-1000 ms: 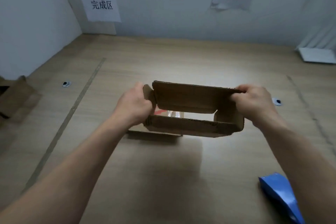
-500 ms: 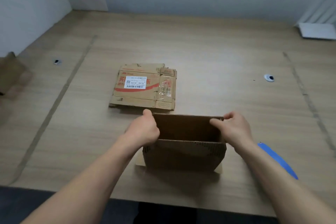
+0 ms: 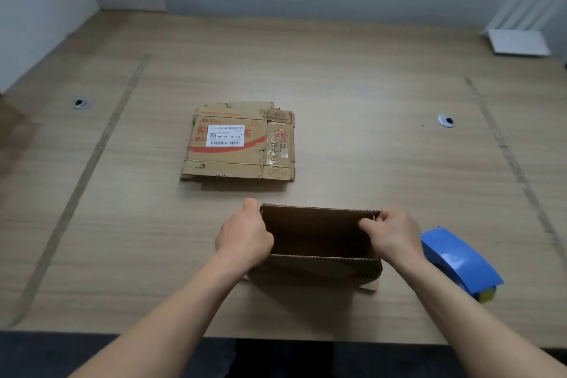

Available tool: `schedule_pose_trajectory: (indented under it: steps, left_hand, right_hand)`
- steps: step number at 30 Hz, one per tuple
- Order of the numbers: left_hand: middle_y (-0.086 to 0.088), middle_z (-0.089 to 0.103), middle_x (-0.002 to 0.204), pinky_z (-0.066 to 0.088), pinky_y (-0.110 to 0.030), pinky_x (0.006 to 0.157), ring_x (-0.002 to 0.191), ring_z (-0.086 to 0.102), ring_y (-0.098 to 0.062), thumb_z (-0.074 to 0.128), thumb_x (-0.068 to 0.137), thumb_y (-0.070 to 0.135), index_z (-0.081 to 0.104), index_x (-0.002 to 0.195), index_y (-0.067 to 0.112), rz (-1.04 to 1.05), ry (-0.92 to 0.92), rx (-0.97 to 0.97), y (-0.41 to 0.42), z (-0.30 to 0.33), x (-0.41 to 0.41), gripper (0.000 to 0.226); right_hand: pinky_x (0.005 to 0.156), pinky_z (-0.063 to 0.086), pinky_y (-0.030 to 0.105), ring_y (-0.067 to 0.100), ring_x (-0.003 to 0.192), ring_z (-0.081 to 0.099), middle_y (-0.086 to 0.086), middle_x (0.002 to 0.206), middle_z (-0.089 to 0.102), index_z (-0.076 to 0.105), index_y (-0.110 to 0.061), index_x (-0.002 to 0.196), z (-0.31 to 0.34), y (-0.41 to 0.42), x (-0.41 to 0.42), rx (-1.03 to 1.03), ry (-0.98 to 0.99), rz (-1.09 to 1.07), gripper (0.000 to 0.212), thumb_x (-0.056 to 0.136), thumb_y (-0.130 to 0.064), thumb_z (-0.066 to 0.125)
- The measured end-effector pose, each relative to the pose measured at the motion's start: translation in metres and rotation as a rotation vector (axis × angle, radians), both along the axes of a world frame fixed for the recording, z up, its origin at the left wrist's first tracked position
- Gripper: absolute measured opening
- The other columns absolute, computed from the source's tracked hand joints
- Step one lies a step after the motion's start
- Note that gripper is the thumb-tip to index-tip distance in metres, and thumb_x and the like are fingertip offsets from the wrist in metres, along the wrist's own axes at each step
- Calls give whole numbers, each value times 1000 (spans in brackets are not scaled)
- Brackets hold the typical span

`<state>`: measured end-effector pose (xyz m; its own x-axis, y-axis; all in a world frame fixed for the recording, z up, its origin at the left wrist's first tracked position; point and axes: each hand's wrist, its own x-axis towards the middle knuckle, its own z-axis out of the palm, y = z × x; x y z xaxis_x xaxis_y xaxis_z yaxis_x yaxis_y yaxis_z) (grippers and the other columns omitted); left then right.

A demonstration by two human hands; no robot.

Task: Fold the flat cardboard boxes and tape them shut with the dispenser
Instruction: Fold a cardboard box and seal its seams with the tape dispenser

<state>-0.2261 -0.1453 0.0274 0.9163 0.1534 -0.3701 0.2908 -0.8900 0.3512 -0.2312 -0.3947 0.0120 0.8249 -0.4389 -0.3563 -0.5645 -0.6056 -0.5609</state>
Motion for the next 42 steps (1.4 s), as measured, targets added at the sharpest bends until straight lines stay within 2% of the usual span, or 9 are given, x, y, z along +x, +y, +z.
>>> schedule_pose_trajectory:
  steps: [10, 13, 20, 26, 30, 32, 37, 40, 42]
  left_hand:
    - [-2, 52, 88, 54, -41, 78, 89, 58, -28, 59, 81, 17, 36, 108, 18, -101, 72, 4, 3, 1, -15, 35]
    - [-5, 54, 94, 54, -43, 82, 95, 59, -30, 59, 82, 16, 36, 110, 16, -144, 116, 24, 2, 4, -6, 36]
    - [-6, 57, 122, 53, -41, 91, 113, 57, -28, 88, 57, 55, 29, 127, 16, -183, 241, -25, 2, 2, -6, 99]
    - [-8, 39, 135, 51, -37, 98, 123, 48, -27, 91, 52, 55, 29, 138, 16, -279, 250, -57, -9, -1, -13, 113]
    - [-3, 36, 140, 46, -37, 105, 127, 44, -22, 88, 53, 60, 31, 143, 20, -343, 238, -218, -6, -1, -26, 115]
    - [2, 35, 141, 42, -33, 109, 130, 42, -19, 87, 56, 59, 31, 149, 23, -486, 305, -251, -4, -4, -39, 115]
    - [14, 49, 90, 41, -15, 69, 82, 52, -11, 86, 68, 47, 60, 99, 23, -446, -224, -300, 6, -33, -47, 47]
    - [2, 47, 105, 52, -29, 77, 88, 50, -15, 92, 57, 43, 50, 113, 16, -232, -515, -263, 4, -46, -44, 74]
    - [-6, 39, 127, 48, -32, 95, 108, 47, -20, 93, 53, 45, 35, 139, 14, -212, -574, -177, 0, -50, -43, 109]
  right_hand:
    - [54, 41, 32, 23, 54, 57, 0, 49, 55, 51, -14, 52, 8, 4, 0, -69, 114, 143, 48, 80, -44, 76]
    - [50, 46, 28, 21, 55, 60, 6, 67, 69, 66, -13, 79, 17, -1, -1, -9, 264, 264, 26, 72, -32, 82]
    - [63, 63, 38, 26, 88, 69, 10, 106, 63, 46, -19, 119, 9, -15, -21, 192, 363, 323, 86, 43, -30, 86]
    - [84, 49, 22, 19, 114, 52, 3, 136, 38, 37, -31, 149, 15, -3, -36, -5, 363, 629, 92, 71, -52, 81]
    - [93, 45, 31, 21, 113, 48, 6, 116, 53, 69, -26, 100, -1, 0, -39, 6, 311, 587, 16, 91, -35, 60]
    - [74, 49, 33, 25, 96, 55, 11, 97, 61, 67, -18, 77, -5, -7, -40, 88, 266, 576, 20, 92, -19, 55]
    - [74, 41, 31, 11, 82, 57, -8, 83, 62, 70, -12, 83, -6, -21, -47, 397, 179, 433, 38, 98, -44, 57]
    - [71, 38, 28, 6, 76, 53, -7, 79, 58, 69, -2, 86, -16, -28, -56, 455, 98, 430, 80, 74, -80, 54]
    - [79, 42, 22, 1, 95, 59, -18, 100, 66, 73, -22, 108, -25, -29, -61, 450, 98, 448, 67, 71, -77, 64]
